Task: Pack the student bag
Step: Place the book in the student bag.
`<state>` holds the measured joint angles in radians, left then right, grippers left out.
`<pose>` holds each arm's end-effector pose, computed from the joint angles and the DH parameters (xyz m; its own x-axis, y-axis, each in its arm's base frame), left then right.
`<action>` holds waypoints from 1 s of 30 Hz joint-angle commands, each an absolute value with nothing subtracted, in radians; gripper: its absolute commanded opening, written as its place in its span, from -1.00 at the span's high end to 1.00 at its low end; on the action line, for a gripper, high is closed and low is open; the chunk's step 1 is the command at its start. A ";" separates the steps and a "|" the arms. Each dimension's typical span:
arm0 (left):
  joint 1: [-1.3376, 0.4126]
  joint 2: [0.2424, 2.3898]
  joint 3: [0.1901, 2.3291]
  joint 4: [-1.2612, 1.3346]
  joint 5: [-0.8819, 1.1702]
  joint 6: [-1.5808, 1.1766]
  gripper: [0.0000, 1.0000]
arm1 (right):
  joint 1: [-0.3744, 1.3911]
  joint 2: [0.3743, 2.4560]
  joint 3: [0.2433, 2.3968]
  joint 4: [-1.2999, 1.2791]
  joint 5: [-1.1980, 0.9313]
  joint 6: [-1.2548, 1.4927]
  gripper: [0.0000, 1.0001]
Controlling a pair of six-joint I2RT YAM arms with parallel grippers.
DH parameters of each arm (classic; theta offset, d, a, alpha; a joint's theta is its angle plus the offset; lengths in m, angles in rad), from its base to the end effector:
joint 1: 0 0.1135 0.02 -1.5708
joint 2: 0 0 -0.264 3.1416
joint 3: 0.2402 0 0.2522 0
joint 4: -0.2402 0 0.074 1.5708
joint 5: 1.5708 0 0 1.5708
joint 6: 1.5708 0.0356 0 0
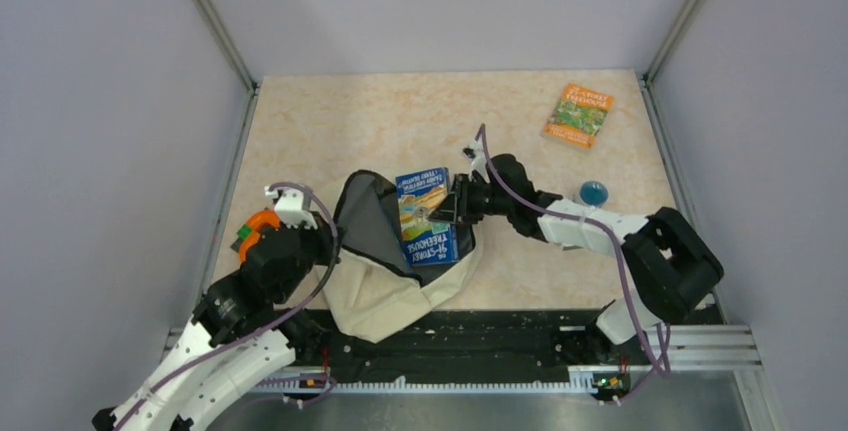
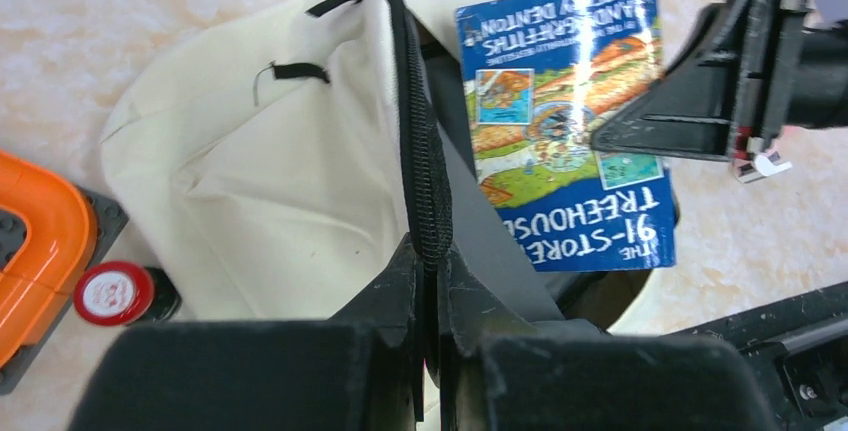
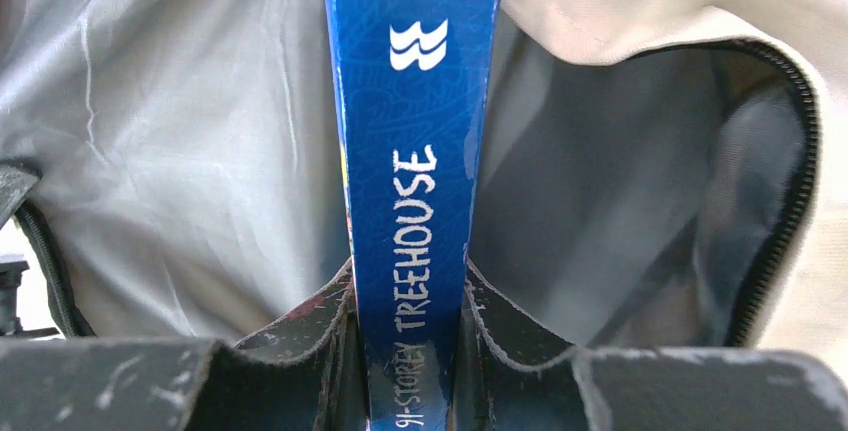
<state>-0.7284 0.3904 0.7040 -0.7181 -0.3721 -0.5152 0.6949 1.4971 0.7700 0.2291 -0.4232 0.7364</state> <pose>0.0749 -0.0495 0.3044 -0.4382 -0.2242 -0.8705 0.1779 0.9276 -0.3284 0.2341 0.2142 0.2079 -0.8501 0.0886 -0.5191 -0.3914 0.5531 0.7354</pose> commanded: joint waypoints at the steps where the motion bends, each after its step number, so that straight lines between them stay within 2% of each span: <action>1: -0.730 0.395 0.774 -0.612 -0.313 -0.430 1.00 | 0.737 1.550 0.887 0.234 -0.512 0.757 1.00; 6: -0.729 0.431 0.792 -0.597 -0.289 -0.396 1.00 | 0.764 1.622 0.959 0.211 -0.590 0.787 1.00; 14: -0.729 0.452 0.792 -0.586 -0.281 -0.378 1.00 | 0.772 1.620 0.985 0.165 -0.682 0.782 1.00; 24: -0.729 0.438 0.784 -0.559 -0.253 -0.367 1.00 | 0.777 1.698 0.969 0.139 -0.642 0.756 1.00; 30: -0.729 0.440 0.778 -0.542 -0.229 -0.365 1.00 | 0.788 1.744 1.080 0.085 -0.703 0.706 1.00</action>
<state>-0.7284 0.4538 0.7483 -0.6338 -0.2588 -0.3847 0.7444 1.7103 0.9894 0.1154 -0.6228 0.7551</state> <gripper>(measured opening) 0.037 0.267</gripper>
